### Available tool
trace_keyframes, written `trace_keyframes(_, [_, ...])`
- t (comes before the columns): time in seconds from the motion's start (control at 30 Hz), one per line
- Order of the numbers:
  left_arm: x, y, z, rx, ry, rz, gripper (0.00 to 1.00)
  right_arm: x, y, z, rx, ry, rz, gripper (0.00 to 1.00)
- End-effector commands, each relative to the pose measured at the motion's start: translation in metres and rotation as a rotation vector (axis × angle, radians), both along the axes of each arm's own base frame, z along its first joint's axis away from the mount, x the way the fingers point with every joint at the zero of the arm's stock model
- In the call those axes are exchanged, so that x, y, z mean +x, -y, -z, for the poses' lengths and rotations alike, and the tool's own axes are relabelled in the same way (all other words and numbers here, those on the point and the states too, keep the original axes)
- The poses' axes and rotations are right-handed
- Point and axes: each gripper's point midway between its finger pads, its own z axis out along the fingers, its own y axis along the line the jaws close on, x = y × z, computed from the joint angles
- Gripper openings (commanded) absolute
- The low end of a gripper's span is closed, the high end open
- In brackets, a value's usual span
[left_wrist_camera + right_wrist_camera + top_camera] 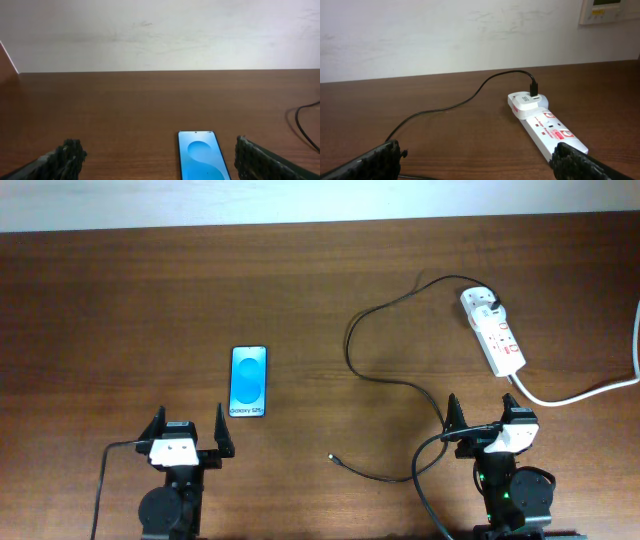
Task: Plug charger to phone and switch on socket
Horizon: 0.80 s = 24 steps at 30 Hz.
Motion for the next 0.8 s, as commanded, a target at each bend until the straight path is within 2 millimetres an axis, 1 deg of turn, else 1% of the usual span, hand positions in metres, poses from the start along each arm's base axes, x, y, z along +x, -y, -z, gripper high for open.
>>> trace_keyframes(0.0, [-0.002,0.005,0.001,0.015,-0.022,0.027,0.99,0.0,0.001,0.003,0.002,-0.005,0.008,0.98])
trace_keyframes(0.1, [-0.006,0.004,0.006,0.019,-0.074,0.027,0.99,0.0,0.001,0.003,0.002,-0.005,0.008,0.98])
trace_keyframes(0.2, [-0.01,0.004,0.002,0.021,-0.1,0.028,0.99,0.0,0.001,0.003,0.002,-0.005,0.008,0.98])
trace_keyframes(0.27, [-0.012,0.014,-0.001,0.013,-0.101,0.087,0.99,0.0,0.001,0.003,0.002,-0.005,0.008,0.98])
trace_keyframes(0.37, [-0.014,0.016,-0.016,-0.058,-0.081,0.092,0.99,0.0,0.001,0.003,0.002,-0.005,0.008,0.98])
trace_keyframes(0.47, [-0.022,0.026,-0.049,-0.071,-0.022,0.152,0.99,0.0,0.001,0.003,0.002,-0.005,0.008,0.99])
trace_keyframes(0.53, [-0.025,0.025,-0.061,-0.07,-0.037,0.152,0.99,0.0,0.001,0.003,0.002,-0.005,0.008,0.98])
trace_keyframes(0.57, [-0.025,0.025,-0.07,-0.07,-0.035,0.152,0.99,0.0,0.001,0.003,0.002,-0.005,0.008,0.98])
trace_keyframes(0.63, [-0.023,0.025,-0.08,-0.07,-0.042,0.152,0.99,0.0,0.001,0.003,0.002,-0.005,0.008,0.98])
trace_keyframes(0.77, [-0.012,0.026,-0.076,-0.069,-0.117,0.148,0.99,0.0,0.001,0.003,0.002,-0.005,0.008,0.98])
